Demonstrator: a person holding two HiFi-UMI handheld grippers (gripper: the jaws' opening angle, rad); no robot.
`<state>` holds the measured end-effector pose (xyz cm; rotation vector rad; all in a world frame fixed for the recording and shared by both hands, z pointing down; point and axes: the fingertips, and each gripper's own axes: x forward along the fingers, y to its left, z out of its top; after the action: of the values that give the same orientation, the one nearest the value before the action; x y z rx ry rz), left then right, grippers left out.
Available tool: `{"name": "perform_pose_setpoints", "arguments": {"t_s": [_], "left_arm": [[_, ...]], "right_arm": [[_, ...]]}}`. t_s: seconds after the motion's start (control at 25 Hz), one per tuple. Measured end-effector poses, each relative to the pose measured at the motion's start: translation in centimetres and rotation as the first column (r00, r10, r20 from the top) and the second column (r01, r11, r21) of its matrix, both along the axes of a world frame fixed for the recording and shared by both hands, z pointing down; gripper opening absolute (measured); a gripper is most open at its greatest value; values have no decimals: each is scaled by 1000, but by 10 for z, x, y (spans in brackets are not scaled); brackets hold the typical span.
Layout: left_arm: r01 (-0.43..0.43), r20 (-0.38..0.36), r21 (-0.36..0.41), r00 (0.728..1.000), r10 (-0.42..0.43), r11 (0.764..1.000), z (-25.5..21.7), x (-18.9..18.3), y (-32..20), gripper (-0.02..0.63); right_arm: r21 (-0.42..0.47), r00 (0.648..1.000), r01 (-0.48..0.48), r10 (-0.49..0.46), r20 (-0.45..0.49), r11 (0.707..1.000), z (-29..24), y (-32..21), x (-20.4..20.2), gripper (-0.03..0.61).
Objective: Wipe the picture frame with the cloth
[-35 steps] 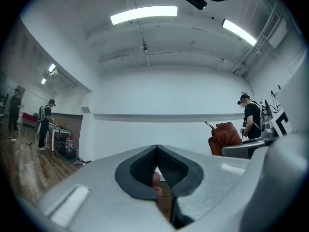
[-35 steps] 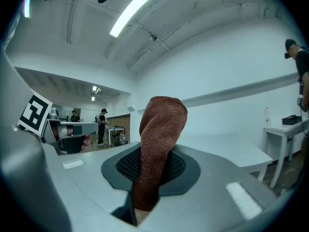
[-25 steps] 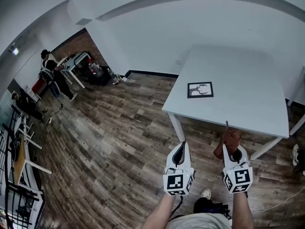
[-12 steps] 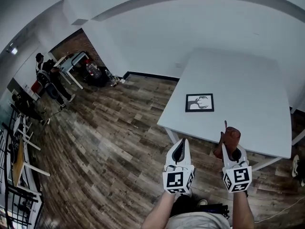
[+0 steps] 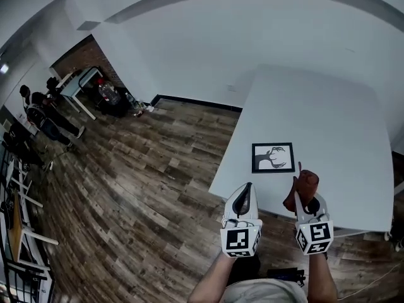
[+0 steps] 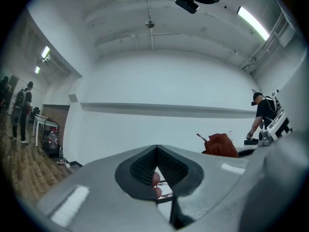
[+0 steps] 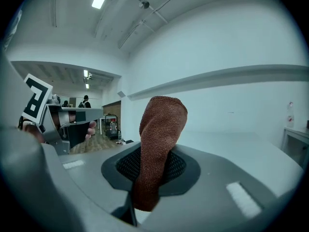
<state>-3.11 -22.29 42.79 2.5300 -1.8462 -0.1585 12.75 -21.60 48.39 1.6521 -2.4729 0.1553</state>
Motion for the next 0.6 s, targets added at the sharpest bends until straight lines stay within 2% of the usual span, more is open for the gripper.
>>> {"name": "perform_pose_setpoints", "arguments": {"t_s": [0.24, 0.6], "left_arm": [[-21, 10, -10, 1000, 21, 1000, 3, -24, -61, 0], [-25, 15, -19, 1000, 26, 999, 13, -20, -115, 0]], "right_arm": [[-27, 1000, -13, 13, -15, 1000, -1, -57, -28, 98], [-132, 999, 28, -30, -16, 991, 22, -114, -42, 98]]}}
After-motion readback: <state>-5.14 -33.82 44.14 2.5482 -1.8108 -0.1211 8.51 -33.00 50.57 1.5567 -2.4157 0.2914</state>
